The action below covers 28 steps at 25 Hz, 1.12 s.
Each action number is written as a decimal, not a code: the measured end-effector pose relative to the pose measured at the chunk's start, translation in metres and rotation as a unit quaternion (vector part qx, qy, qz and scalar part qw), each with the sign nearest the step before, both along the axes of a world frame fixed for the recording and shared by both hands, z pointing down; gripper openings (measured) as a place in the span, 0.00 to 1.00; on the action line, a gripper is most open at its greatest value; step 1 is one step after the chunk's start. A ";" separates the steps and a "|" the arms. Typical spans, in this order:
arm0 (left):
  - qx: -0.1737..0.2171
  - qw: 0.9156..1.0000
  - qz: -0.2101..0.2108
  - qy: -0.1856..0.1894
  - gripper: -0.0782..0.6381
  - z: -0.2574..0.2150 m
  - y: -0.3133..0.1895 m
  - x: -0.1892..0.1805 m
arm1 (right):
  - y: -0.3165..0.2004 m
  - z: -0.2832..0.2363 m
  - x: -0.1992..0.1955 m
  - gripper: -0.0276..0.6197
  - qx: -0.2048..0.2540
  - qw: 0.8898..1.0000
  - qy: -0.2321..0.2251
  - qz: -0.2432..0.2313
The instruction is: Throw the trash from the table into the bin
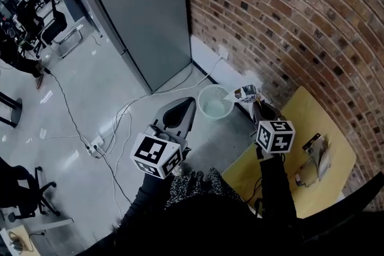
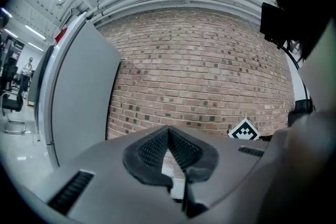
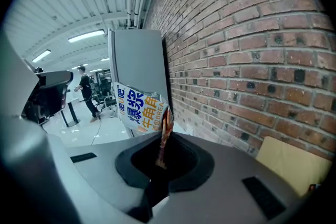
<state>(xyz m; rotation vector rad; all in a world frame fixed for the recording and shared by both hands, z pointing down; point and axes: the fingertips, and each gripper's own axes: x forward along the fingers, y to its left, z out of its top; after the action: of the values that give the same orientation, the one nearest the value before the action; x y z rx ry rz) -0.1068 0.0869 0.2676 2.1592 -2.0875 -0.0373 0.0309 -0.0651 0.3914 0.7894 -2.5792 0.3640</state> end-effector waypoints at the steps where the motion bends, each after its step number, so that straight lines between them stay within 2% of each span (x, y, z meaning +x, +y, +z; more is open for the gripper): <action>1: 0.000 1.000 0.006 0.001 0.12 0.001 -0.005 -0.003 | -0.002 0.000 -0.003 0.08 0.000 1.000 0.001 0.004; 7: -0.002 0.999 0.041 0.009 0.12 0.006 -0.036 -0.037 | -0.020 0.006 -0.016 0.08 -0.002 0.999 0.014 0.041; 12: -0.003 0.995 0.095 0.012 0.12 0.007 -0.075 -0.071 | -0.040 0.009 -0.034 0.08 -0.006 0.995 0.018 0.095; 18: -0.015 0.987 0.157 0.016 0.12 0.016 -0.115 -0.110 | -0.058 0.017 -0.066 0.08 -0.018 0.988 0.018 0.152; 22: -0.023 0.982 0.185 0.019 0.12 0.023 -0.137 -0.135 | -0.067 0.021 -0.088 0.08 -0.021 0.983 0.021 0.181; 28: -0.030 0.973 0.227 0.014 0.12 0.040 -0.158 -0.158 | -0.075 0.033 -0.123 0.08 -0.031 0.979 0.017 0.202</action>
<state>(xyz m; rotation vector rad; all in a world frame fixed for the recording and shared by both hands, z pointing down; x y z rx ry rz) -0.2646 -0.0713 0.3074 2.5206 -1.5096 0.0418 -0.0917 -0.1397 0.4243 1.2879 -2.3521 0.5413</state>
